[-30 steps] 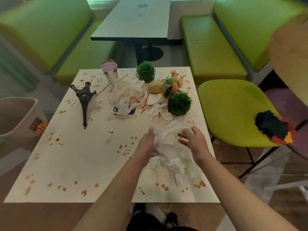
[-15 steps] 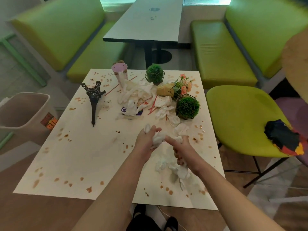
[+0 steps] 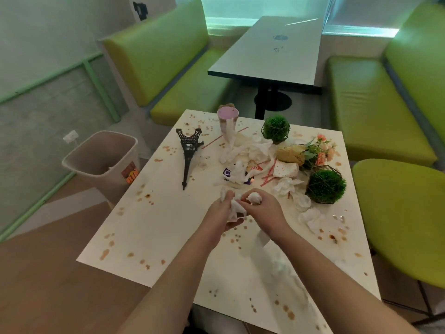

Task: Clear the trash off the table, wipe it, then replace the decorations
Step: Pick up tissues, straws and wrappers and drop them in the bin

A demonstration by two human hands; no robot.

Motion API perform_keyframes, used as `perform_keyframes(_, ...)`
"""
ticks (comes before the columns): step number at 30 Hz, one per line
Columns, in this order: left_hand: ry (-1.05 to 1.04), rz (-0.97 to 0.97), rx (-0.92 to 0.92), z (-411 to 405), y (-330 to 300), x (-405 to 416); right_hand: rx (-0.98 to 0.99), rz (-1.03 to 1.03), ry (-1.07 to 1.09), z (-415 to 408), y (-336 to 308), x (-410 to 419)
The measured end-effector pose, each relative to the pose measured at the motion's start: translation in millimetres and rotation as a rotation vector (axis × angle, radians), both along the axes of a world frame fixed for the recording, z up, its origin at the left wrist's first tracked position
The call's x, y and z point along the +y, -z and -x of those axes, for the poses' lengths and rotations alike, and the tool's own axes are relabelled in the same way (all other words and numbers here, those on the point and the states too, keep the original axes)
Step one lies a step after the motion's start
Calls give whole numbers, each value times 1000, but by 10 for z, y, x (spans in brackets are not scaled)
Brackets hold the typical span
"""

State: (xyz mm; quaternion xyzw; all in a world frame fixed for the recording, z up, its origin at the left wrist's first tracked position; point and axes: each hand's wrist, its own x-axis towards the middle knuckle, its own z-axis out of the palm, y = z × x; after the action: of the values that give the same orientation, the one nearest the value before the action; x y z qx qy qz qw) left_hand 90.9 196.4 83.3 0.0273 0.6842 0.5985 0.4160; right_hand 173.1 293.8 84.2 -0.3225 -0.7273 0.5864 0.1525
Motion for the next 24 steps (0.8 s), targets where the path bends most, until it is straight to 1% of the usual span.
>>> perform_keyframes(5,24,-86,-31,550,-114,-460,-90,-115,-56,674,-68,-275)
perform_keyframes(6,12,-106,-29,684,-128,-537,-114,-133,-93,826,-85,-348)
perform_keyframes(8,-82,-118,-30,964,-180,-675,-158,-126,-175,1146,-134,-475)
perform_keyframes(10,-232,-68,-29,1297,-217,-814,-169,-50,-221,1454,-225,-599)
perform_keyframes(13,-408,-11,-4,1884,-311,-1109,-104,150,-241,1969,-361,-859)
perform_keyframes(16,-438,69,87,2398,-377,-1350,-58,300,-203,2429,-430,-1092)
perform_keyframes(18,-496,54,150,2685,-440,-1481,-1,379,-157,2710,-423,-1218)
perform_keyframes(19,-518,71,183,2820,-474,-1547,10,388,-150,2838,-416,-1275)
perform_keyframes(21,-469,151,224,3116,-515,-1668,10,351,-174,3103,-386,-1383)
perform_keyframes(24,-293,337,377,3496,-380,-1798,25,287,-190,3353,-365,-1469)
